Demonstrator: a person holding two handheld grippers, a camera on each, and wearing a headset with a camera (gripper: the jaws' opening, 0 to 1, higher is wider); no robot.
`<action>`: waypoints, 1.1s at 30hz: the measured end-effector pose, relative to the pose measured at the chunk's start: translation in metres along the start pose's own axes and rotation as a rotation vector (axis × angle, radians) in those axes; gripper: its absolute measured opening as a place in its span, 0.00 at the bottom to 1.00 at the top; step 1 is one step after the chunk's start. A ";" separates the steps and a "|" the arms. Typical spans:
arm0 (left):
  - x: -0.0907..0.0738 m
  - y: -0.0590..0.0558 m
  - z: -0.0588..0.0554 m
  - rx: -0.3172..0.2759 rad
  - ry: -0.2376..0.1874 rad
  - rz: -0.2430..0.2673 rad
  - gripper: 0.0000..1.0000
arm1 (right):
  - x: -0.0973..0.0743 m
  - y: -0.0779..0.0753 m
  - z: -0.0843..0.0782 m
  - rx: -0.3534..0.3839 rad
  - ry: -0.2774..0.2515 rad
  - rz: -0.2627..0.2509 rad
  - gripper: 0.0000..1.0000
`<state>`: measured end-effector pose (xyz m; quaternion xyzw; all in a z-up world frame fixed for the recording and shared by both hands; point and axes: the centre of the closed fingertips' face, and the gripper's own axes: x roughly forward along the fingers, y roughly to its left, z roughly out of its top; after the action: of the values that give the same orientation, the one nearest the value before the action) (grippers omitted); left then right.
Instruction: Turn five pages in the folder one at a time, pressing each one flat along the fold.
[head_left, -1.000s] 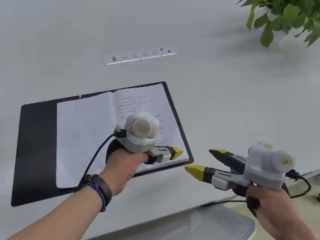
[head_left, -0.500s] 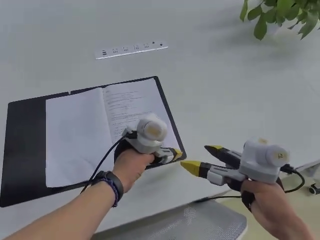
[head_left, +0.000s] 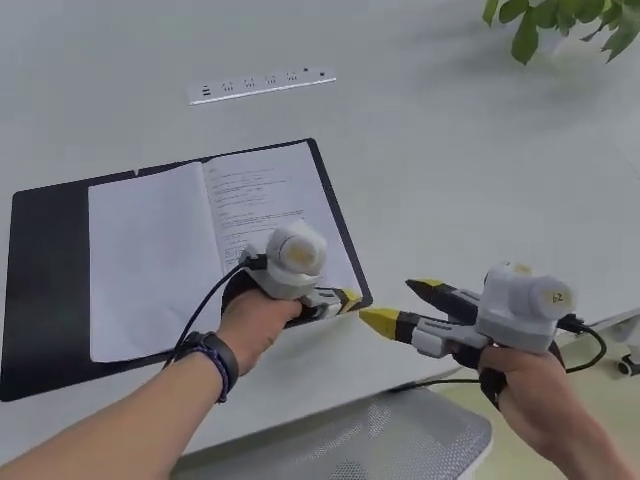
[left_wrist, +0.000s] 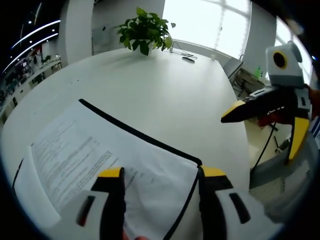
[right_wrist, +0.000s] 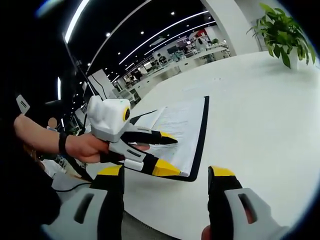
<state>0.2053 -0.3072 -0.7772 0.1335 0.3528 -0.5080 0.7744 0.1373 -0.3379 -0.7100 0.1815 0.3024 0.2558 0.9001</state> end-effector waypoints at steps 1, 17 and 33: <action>-0.001 0.000 0.000 -0.001 0.000 -0.003 0.58 | 0.001 0.000 0.000 0.000 0.000 0.001 0.67; 0.003 0.008 -0.002 0.021 -0.003 0.063 0.49 | 0.002 0.000 -0.003 0.008 0.007 0.002 0.66; 0.007 0.003 0.002 -0.009 -0.029 0.092 0.56 | 0.008 -0.005 0.003 0.020 0.002 0.004 0.65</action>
<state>0.2107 -0.3122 -0.7809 0.1387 0.3373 -0.4721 0.8026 0.1467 -0.3378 -0.7135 0.1907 0.3052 0.2549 0.8975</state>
